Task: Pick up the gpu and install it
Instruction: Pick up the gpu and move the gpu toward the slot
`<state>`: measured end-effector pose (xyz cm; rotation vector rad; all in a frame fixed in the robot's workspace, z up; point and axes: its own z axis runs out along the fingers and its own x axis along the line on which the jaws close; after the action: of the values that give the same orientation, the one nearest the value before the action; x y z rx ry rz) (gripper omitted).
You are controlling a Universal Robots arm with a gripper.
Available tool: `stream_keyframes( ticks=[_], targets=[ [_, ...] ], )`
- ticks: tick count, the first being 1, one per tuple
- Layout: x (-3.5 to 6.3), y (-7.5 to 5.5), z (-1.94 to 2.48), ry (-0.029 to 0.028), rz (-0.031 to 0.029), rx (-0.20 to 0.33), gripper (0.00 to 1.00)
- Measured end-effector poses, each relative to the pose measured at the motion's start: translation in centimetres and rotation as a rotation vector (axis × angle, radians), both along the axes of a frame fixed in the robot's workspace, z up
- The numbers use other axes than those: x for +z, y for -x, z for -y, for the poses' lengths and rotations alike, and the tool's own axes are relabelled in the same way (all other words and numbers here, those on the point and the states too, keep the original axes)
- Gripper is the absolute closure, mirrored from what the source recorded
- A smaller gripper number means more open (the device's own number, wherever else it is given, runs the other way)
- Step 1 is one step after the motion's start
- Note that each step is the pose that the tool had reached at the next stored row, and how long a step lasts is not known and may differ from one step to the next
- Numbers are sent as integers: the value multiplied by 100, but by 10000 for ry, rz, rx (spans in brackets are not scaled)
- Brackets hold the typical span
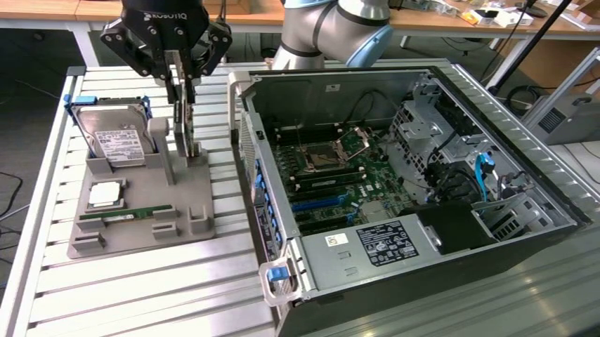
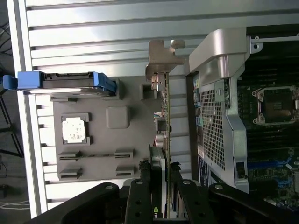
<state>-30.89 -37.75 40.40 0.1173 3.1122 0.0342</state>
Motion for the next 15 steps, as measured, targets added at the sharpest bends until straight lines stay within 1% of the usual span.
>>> stream_keyframes(
  ticks=[15],
  targets=[
    [91,0,0,0,0,0,73]
  ],
)
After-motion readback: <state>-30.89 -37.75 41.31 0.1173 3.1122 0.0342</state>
